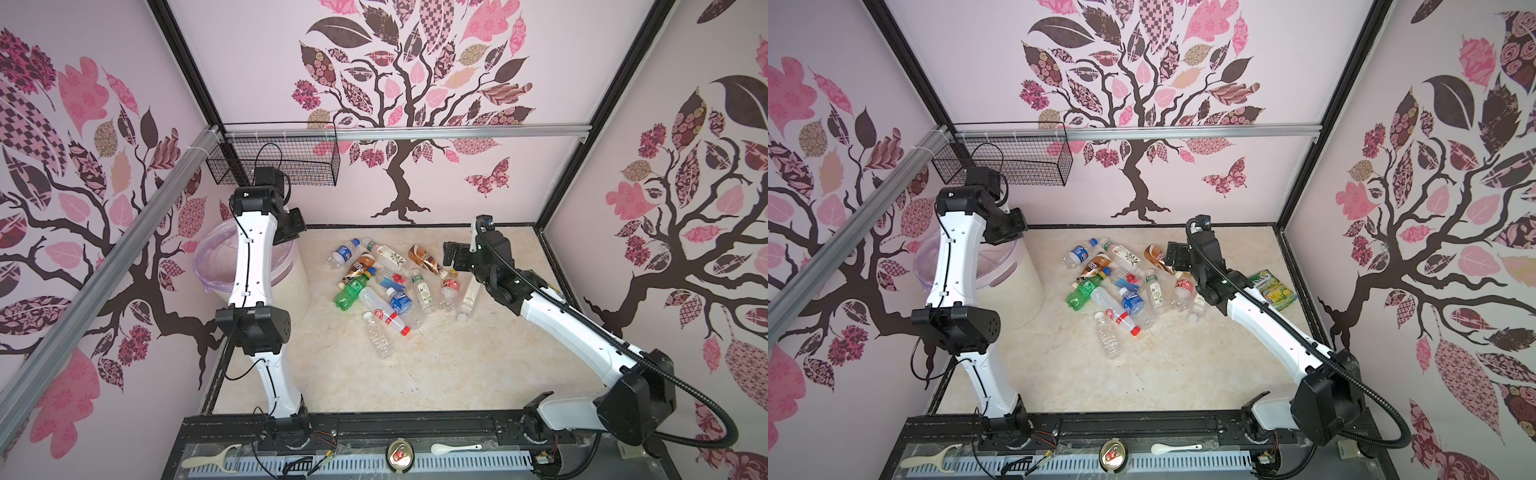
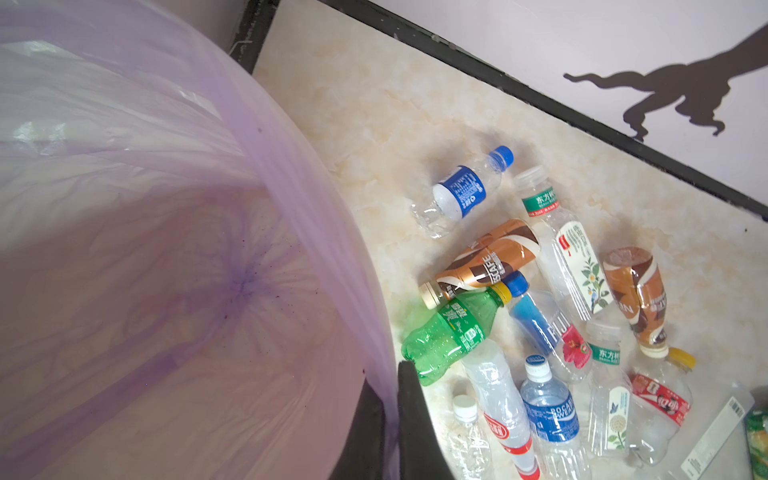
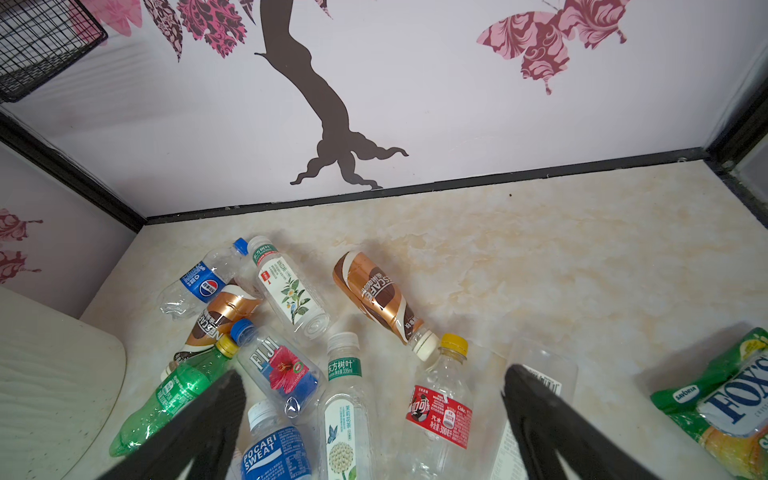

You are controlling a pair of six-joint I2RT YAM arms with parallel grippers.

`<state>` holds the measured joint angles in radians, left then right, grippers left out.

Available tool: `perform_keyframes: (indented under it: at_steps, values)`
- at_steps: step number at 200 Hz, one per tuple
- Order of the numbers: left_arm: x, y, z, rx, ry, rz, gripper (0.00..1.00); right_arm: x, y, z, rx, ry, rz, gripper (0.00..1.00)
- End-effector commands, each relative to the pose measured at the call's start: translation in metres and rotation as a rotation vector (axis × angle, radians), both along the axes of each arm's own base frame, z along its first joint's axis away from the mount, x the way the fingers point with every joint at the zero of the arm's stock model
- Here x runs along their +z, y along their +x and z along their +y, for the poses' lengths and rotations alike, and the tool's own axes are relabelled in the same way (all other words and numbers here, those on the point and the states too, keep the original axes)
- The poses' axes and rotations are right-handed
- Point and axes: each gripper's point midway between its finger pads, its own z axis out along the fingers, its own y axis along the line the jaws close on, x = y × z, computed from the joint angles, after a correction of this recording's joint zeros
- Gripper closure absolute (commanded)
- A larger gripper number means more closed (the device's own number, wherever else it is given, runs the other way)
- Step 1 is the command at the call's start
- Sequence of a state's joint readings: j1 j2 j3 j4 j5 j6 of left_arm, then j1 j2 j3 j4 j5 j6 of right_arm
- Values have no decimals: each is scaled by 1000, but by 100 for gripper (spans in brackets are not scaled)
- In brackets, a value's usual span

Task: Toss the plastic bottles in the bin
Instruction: 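Move the right gripper over the frosted white bottle while left arm hovers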

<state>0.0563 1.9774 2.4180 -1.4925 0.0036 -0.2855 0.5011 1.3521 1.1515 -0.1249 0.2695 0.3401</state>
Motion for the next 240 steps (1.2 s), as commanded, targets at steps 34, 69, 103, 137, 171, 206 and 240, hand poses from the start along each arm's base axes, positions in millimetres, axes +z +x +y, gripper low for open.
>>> perform_keyframes:
  at_steps: [34,69,103,137,171,206,240]
  values:
    - [27,19,-30,-74,-99,-120,100,7,-8,-12,-44,-2,-13,0]
    - [17,29,-30,-62,-96,-105,96,2,-9,-14,-56,-3,-1,1]
    - [26,24,-29,-37,-91,-120,83,0,-9,-16,-62,-9,6,0]
    - [34,7,-23,37,-97,-119,48,-3,-7,-16,-64,-33,16,0]
    - [45,-10,-18,83,-90,-127,2,-2,-7,-20,-79,-52,17,0]
    - [74,-24,-18,139,-130,-211,2,-11,-10,-30,-135,-48,59,1]
    - [92,-47,-24,136,-137,-256,2,-18,-14,-48,-248,38,105,0]
